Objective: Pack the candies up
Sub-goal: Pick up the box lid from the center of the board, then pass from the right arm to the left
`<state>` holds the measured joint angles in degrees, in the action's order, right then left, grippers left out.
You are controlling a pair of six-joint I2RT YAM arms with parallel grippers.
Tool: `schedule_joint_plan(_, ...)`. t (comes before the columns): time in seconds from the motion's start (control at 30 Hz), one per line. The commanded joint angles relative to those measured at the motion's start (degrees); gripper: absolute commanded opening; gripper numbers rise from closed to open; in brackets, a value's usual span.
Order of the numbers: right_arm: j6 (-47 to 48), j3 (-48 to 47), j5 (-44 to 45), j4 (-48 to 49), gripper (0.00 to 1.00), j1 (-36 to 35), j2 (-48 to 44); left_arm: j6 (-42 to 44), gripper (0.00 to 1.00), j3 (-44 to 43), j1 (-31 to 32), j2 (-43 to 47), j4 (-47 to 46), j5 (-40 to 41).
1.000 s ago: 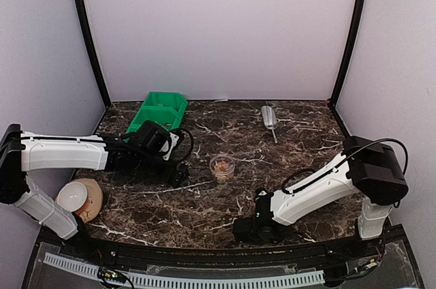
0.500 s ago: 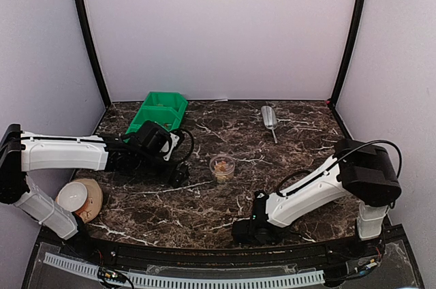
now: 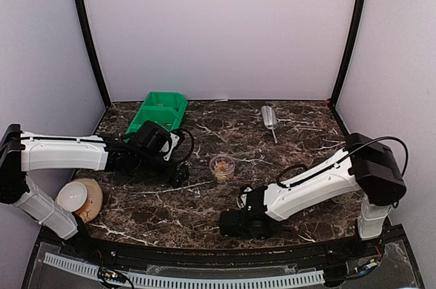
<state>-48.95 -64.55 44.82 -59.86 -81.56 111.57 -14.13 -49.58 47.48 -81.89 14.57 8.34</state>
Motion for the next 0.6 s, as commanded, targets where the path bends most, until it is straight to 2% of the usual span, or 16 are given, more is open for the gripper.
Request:
schedule_joint_plan(0.0, 8.0, -3.29, -3.13, 6.41, 0.0, -0.75, -9.31, 1.52, 0.99, -0.08, 0.42, 3.33, -1.0, -1.12)
schedule_joint_plan(0.2, 16.36, -2.78, -10.49, 16.66, 0.0, -0.24, -19.56, 5.45, 0.99, -0.22, 0.57, 8.72, -1.05, -3.96)
schedule_joint_plan(0.57, 26.93, 0.8, -30.24, 32.13, 0.0, 2.08, -32.58, 20.01, 0.99, -3.71, 2.83, 17.03, 0.2, -17.36)
